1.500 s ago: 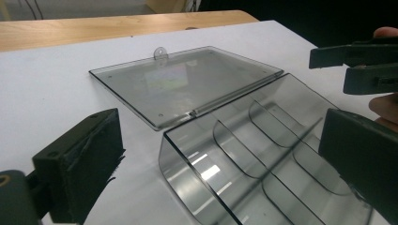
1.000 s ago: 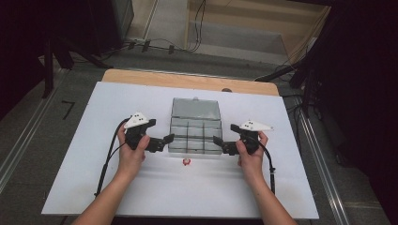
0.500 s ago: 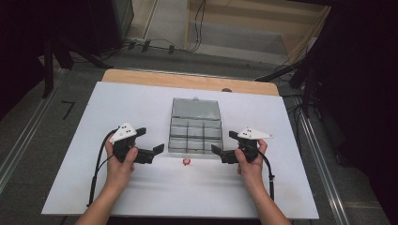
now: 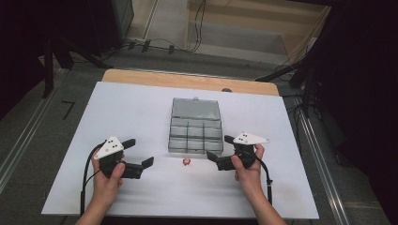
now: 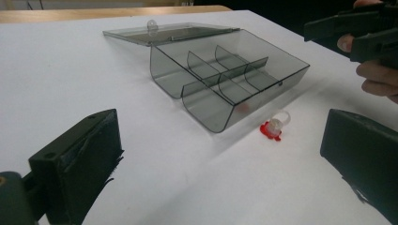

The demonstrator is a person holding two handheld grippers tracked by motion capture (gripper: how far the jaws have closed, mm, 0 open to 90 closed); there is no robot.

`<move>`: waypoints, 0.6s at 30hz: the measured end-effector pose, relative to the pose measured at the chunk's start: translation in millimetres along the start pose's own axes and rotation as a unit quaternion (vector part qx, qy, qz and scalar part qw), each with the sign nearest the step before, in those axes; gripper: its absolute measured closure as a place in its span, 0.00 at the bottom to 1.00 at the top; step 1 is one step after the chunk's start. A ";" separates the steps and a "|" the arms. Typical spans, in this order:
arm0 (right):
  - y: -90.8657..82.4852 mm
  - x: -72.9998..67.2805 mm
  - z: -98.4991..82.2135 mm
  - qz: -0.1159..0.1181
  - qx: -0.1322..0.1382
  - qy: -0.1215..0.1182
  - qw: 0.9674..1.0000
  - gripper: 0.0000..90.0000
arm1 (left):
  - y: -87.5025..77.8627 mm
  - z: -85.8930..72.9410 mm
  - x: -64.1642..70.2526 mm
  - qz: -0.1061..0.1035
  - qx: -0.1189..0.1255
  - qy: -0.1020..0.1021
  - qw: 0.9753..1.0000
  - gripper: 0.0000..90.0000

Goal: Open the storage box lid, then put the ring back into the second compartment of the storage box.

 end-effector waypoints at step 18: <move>9.7 -25.1 1.5 0.057 -0.031 -0.023 0.998 0.00 | -35.5 -25.3 -13.1 0.028 0.002 -0.007 1.000 0.00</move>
Point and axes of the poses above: each handheld gripper's, and its own axes: y roughly forward along the jaws, z roughly out of its top, x roughly to its right, the point moved 1 cm from there along y, roughly forward along the jaws
